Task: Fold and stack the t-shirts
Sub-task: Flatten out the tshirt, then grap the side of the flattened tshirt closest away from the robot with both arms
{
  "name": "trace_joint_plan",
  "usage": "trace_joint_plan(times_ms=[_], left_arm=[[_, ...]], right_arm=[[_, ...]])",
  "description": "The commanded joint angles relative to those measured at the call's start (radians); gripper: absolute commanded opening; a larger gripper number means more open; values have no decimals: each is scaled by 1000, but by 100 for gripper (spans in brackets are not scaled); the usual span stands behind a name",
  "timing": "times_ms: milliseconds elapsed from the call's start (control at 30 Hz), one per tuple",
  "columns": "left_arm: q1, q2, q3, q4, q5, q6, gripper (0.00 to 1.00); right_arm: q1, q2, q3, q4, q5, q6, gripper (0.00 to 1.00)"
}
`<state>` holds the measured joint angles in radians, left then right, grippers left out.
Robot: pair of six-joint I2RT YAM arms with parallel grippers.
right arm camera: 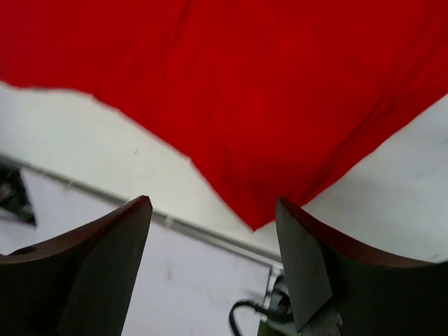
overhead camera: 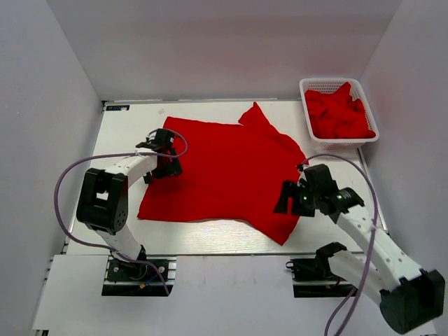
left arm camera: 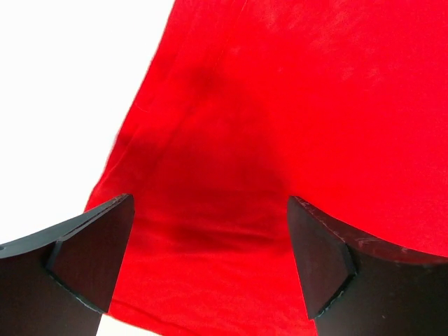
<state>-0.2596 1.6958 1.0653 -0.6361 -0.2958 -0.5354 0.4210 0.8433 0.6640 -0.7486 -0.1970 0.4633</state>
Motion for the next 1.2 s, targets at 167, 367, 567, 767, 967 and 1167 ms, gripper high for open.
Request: trace_joint_plan(times_ms=[167,367,567,767,967,1167], left_arm=[[-6,-124,94,-16,-5,54,100],[-6,-257,-65,-158,-17,-140,100],[16,-485,-321,-322,-73,-389,100],[25,-584,-421,-330,-138,-483,100],[52,-549,-430,-260,-207,-503,100],[77,-444,-481,-158,-221,-492,71]], right_arm=[[62,335,115,270,189,-18,74],[160,575,281,304,343,11,74],[193,685,338,307,426,92,74],[205,677,324,356,429,94,74],[210,675,319,364,426,86,74],[213,709,328,367,467,95,75]])
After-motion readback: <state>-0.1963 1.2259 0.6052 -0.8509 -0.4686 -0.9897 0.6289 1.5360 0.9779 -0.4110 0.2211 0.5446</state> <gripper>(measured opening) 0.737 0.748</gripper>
